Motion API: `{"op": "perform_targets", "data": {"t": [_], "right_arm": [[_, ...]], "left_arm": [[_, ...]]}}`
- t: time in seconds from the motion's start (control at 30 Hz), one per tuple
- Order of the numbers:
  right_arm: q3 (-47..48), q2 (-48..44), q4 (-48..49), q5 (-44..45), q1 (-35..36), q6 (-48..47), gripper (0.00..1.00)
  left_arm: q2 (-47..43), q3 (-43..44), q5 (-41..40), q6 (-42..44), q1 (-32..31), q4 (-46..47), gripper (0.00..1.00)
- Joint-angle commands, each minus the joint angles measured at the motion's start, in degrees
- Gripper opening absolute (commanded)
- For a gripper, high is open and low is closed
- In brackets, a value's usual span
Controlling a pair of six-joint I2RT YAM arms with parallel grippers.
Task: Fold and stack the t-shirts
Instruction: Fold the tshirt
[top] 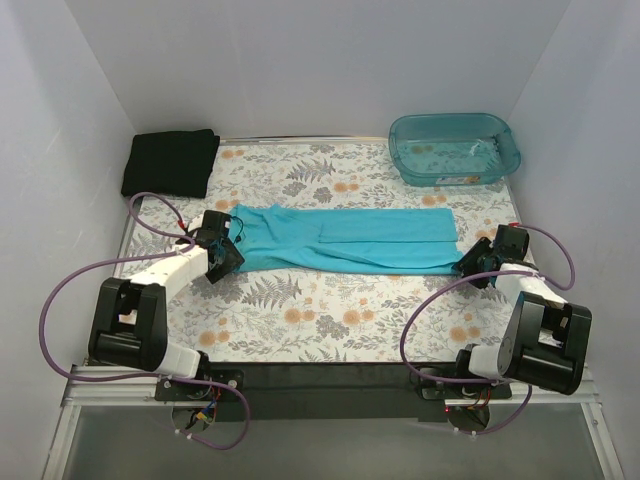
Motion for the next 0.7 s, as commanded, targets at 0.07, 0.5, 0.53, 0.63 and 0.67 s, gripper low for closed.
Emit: {"op": "perform_targets", "data": {"t": [0.07, 0.5, 0.53, 0.63, 0.67], "right_arm": [[-0.7, 2.6, 3.0, -0.7, -0.8, -0.1, 0.37], [1.3, 3.0, 2.7, -0.3, -1.1, -1.8, 0.22], [1.4, 3.0, 2.7, -0.5, -1.1, -1.8, 0.22], [1.5, 3.1, 2.5, -0.8, -1.2, -2.2, 0.2], [1.5, 3.1, 2.5, -0.9, -1.2, -2.2, 0.2]], "left_arm": [[0.5, 0.6, -1.0, 1.2, 0.7, 1.1, 0.46], [1.2, 1.7, 0.6, 1.5, 1.8, 0.6, 0.39], [0.6, 1.5, 0.9, 1.0, 1.8, 0.5, 0.41], [-3.0, 1.1, 1.6, -0.6, 1.8, -0.2, 0.48], [-4.0, 0.7, 1.6, -2.1, 1.8, -0.3, 0.5]]}}
